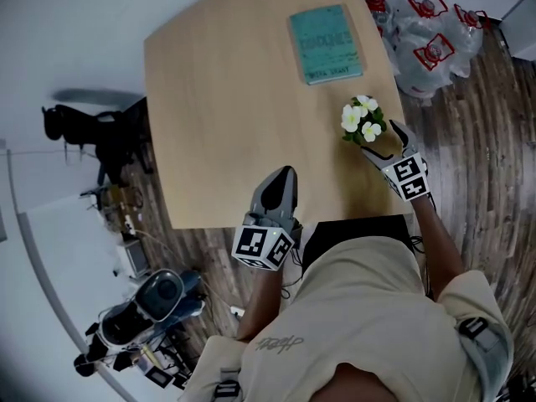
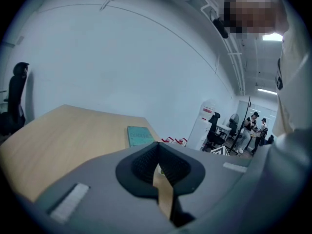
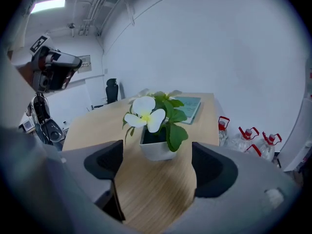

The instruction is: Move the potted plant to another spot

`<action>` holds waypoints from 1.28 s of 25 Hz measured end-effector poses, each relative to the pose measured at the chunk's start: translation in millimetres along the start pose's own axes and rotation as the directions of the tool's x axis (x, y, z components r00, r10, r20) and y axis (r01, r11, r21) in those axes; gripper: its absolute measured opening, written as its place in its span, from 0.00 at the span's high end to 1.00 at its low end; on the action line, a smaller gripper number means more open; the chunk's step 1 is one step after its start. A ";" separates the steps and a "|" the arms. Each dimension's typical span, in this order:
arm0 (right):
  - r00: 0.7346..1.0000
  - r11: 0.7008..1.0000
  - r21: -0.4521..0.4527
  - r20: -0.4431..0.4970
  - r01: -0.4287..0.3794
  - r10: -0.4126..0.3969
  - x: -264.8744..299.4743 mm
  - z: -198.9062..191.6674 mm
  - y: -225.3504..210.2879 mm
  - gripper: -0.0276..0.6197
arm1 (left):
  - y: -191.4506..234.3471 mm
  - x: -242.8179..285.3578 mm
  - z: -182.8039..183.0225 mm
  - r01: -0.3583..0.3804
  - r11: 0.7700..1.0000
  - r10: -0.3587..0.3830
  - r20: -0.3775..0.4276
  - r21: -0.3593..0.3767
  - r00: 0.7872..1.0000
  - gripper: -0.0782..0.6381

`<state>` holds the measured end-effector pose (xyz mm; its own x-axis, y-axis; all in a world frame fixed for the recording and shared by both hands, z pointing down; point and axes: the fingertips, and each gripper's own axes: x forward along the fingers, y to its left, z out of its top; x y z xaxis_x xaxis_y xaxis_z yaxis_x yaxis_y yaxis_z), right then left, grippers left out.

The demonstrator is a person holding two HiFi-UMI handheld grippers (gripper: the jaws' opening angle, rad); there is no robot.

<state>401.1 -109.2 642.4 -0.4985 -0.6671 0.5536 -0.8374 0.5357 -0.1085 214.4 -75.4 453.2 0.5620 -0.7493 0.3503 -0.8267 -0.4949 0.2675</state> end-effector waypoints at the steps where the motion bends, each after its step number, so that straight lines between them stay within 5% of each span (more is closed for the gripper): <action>1: 1.000 1.000 -0.011 -0.011 -0.001 0.001 4.5 -3.4 -0.9 0.28 | 1.1 -0.3 -0.3 -0.011 1.000 0.011 0.002 -0.002 1.000 0.87; 8: 0.998 0.994 -0.110 -0.052 0.014 -0.020 32.8 -8.0 1.9 0.28 | 11.3 -9.2 -10.2 -0.090 0.995 0.090 -0.016 -0.032 0.996 0.87; 27: 0.999 0.995 -0.092 -0.020 0.031 -0.033 66.9 0.8 -0.8 0.29 | 29.4 -23.9 -23.4 -0.185 0.980 0.181 -0.057 -0.068 0.982 0.87; 32: 0.999 0.994 -0.093 0.007 0.054 -0.053 67.5 2.7 -2.4 0.38 | 29.7 -27.5 -25.3 -0.204 0.977 0.200 -0.060 -0.068 0.978 0.87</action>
<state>368.8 -156.9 677.8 -0.4546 -0.6985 0.5526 -0.8386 0.5447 -0.0014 175.1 -58.4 474.2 0.3862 -0.8054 0.4496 -0.9200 -0.3007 0.2514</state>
